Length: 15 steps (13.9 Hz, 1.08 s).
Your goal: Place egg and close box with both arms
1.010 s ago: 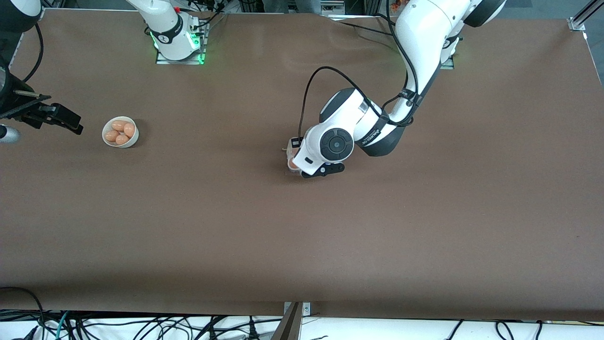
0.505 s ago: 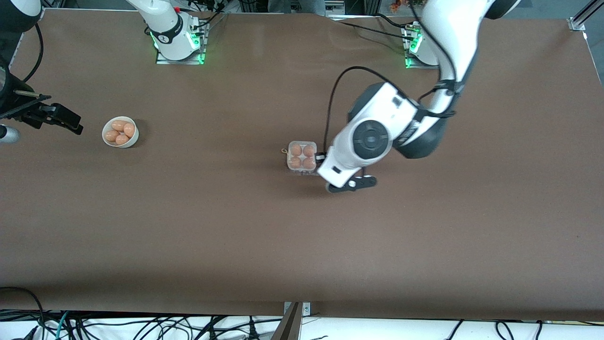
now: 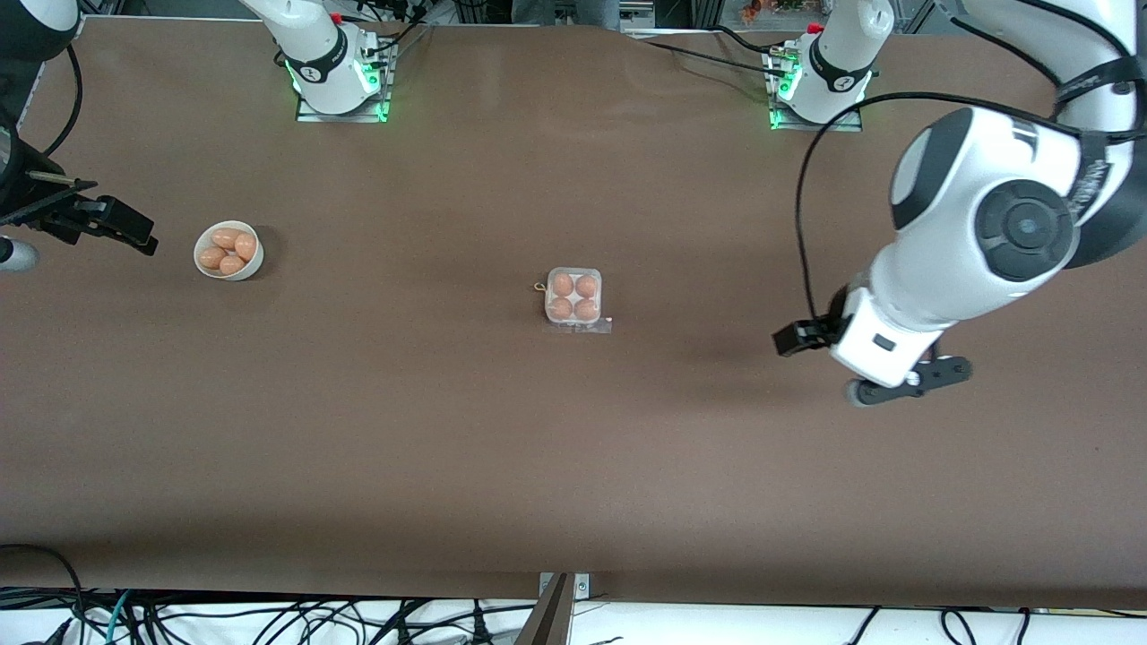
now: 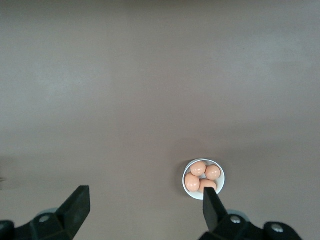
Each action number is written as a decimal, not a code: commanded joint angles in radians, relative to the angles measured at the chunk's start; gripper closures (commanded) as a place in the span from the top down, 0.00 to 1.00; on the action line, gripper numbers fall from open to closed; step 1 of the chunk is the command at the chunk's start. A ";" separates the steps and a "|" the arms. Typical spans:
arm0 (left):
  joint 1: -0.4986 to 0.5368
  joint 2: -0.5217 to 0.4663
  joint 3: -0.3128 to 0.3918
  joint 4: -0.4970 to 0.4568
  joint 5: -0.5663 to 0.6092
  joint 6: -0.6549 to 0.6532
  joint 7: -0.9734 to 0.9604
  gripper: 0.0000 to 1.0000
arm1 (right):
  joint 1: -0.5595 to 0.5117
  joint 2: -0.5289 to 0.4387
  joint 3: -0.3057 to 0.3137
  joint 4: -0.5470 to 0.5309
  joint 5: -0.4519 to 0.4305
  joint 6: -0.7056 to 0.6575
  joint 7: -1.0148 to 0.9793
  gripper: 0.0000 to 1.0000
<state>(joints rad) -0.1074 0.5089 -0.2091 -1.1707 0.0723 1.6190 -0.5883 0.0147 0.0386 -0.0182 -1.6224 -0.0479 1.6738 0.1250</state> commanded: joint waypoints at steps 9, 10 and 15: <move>0.135 -0.153 0.140 -0.044 0.040 -0.028 0.505 1.00 | -0.007 -0.008 0.006 -0.002 -0.004 -0.003 -0.013 1.00; 0.130 -0.183 0.166 -0.073 0.038 -0.028 0.509 1.00 | -0.007 -0.008 0.006 -0.002 -0.004 -0.003 -0.013 1.00; 0.130 -0.276 0.192 -0.191 -0.041 -0.011 0.558 1.00 | -0.007 -0.008 0.006 -0.002 -0.004 -0.003 -0.013 1.00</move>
<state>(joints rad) 0.0369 0.2838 -0.0435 -1.2872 0.0770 1.5818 -0.0747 0.0148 0.0386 -0.0181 -1.6224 -0.0479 1.6735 0.1248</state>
